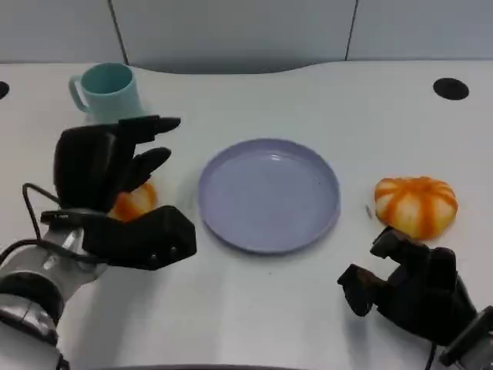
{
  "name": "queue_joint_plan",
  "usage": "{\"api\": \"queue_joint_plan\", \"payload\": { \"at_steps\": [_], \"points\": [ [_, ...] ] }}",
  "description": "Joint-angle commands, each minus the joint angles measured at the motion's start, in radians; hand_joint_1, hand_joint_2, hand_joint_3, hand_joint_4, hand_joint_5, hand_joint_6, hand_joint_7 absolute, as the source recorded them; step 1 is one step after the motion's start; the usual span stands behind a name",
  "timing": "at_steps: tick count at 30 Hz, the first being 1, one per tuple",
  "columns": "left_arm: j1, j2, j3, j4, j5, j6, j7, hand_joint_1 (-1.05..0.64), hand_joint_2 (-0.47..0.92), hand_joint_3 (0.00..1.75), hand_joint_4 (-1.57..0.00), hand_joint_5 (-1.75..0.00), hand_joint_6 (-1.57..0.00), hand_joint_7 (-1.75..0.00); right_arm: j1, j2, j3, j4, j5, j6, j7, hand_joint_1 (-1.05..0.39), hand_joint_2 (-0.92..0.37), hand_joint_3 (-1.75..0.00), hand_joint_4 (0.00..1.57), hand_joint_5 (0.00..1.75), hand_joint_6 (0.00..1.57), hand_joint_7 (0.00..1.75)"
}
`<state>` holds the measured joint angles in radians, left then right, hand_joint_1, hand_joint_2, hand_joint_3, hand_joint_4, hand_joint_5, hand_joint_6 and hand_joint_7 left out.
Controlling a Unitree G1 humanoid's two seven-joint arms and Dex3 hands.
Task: Grasp the bread from the table and place it into the plate.
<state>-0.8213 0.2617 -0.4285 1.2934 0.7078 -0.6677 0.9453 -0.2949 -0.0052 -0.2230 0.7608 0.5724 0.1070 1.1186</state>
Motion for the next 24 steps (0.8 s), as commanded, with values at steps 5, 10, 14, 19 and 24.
{"api": "queue_joint_plan", "payload": {
  "at_steps": [5, 10, 14, 19, 24],
  "points": [
    [-0.023, 0.017, -0.001, 0.037, -0.029, 0.212, -0.272, -0.78, 0.87, 0.00, -0.47, 0.00, -0.43, 0.00, -0.019, -0.016, -0.010, 0.011, -0.010, -0.012, 0.016, -0.73, -0.92, -0.06, 0.93, 1.39, 0.98, 0.64],
    [-0.023, 0.008, 0.003, 0.051, -0.050, 0.316, -0.393, -0.91, 0.92, 0.07, -0.22, 0.00, -0.20, 0.00, -0.006, -0.018, -0.009, -0.013, -0.008, 0.005, 0.018, -0.73, -0.92, -0.05, 0.92, 1.40, 0.97, 0.66],
    [-0.031, -0.004, 0.004, 0.063, -0.057, 0.393, -0.465, -0.99, 0.92, 0.17, -0.12, 0.00, -0.09, 0.00, 0.018, -0.022, 0.000, -0.059, -0.006, 0.040, 0.012, -0.73, -0.92, -0.07, 0.90, 1.40, 0.96, 0.66],
    [-0.032, -0.014, -0.021, 0.075, -0.035, 0.463, -0.545, -1.05, 0.92, 0.27, -0.01, 0.00, -0.02, -0.01, 0.055, -0.010, 0.006, -0.123, -0.006, 0.053, -0.013, -0.72, -0.92, -0.08, 0.91, 1.42, 0.95, 0.68],
    [-0.008, -0.043, -0.012, 0.078, -0.046, 0.503, -0.536, -0.79, 0.88, 0.07, -0.16, -0.05, -0.09, -0.02, 0.073, 0.010, 0.001, -0.145, 0.008, 0.043, -0.011, -0.71, -0.92, -0.08, 0.91, 1.44, 0.96, 0.69]
  ]
}}
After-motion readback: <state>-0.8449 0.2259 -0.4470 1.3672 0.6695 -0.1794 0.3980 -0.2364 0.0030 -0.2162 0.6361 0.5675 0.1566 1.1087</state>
